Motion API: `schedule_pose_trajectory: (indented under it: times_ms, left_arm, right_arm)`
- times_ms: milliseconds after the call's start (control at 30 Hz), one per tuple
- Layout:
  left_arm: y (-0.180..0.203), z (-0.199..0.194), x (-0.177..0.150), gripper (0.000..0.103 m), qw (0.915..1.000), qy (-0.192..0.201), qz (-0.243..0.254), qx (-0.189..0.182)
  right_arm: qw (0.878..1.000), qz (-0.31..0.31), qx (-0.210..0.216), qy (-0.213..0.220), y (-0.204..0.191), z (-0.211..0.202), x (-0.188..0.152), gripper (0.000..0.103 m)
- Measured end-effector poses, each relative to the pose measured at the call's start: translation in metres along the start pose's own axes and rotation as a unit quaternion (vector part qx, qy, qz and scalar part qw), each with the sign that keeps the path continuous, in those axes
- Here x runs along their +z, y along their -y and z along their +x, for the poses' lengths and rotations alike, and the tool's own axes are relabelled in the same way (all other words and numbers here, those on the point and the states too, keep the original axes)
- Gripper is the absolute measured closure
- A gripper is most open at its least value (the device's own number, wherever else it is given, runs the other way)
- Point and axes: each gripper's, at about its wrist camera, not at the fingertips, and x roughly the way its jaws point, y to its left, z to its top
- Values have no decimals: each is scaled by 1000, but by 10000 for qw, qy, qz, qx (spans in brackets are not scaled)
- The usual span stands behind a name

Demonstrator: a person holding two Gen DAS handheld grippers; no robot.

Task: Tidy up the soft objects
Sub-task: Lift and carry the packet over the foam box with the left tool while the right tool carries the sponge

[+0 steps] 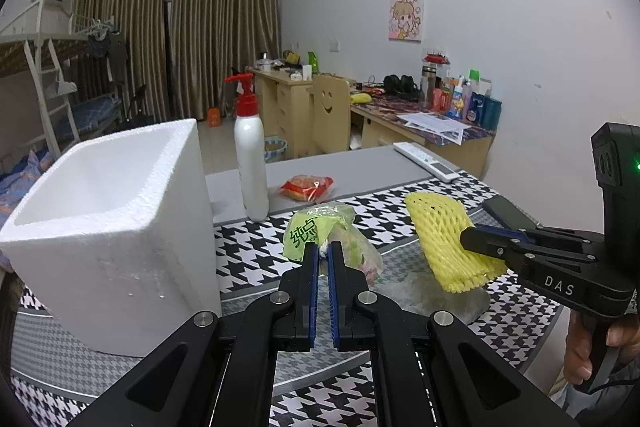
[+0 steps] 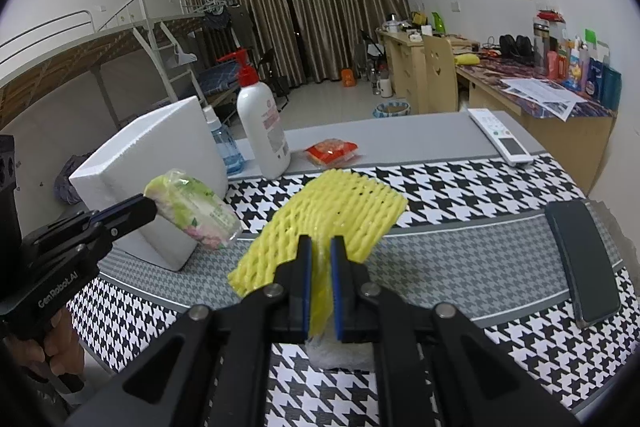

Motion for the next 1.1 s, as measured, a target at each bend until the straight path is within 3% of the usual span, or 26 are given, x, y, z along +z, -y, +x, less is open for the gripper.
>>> schedule_pose_trajectory:
  times_ms: [1100]
  left_arm:
    - [-18, -36, 23, 98, 9974, 565, 24, 448]
  right_arm:
    - [9975, -453, 274, 461, -33, -11, 26, 91]
